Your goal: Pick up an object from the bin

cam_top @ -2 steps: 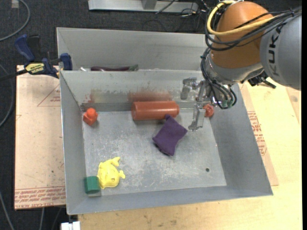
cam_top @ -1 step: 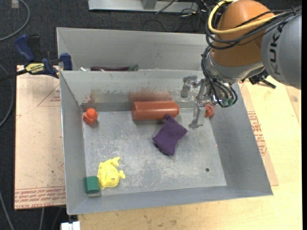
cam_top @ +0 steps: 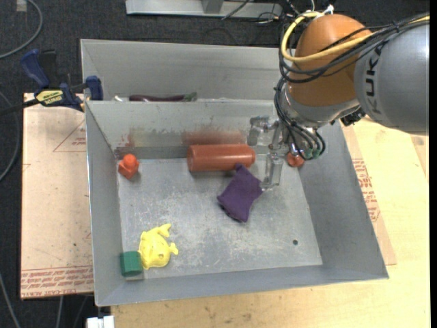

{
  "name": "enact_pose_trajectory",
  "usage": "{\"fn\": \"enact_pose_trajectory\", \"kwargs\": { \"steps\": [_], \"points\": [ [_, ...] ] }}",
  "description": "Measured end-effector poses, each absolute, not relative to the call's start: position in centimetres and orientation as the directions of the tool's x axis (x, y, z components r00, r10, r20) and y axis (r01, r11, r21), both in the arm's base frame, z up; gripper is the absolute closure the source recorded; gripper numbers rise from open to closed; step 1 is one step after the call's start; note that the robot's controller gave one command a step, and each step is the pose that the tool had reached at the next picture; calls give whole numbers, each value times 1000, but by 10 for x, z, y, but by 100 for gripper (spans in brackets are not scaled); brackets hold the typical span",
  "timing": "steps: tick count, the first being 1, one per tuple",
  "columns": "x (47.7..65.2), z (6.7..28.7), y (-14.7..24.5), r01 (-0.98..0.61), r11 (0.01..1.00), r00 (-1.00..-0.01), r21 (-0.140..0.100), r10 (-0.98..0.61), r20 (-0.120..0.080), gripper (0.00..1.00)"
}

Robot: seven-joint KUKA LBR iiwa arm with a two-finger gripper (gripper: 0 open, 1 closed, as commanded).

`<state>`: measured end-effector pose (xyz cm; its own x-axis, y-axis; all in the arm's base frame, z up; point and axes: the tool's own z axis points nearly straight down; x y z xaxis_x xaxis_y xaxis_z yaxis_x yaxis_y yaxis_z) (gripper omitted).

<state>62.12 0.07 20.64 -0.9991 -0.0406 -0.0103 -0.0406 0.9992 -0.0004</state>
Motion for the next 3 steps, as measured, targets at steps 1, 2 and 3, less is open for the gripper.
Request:
{"fn": "enact_pose_trajectory", "kwargs": {
  "steps": [1,2,3],
  "points": [
    [617,157,8,-231,973,-973,0,-231,-3,0],
    [637,77,10,-554,832,-832,-1,-554,-8,100],
    [637,77,10,-554,832,-832,-1,-554,-8,100]
  ]
}}
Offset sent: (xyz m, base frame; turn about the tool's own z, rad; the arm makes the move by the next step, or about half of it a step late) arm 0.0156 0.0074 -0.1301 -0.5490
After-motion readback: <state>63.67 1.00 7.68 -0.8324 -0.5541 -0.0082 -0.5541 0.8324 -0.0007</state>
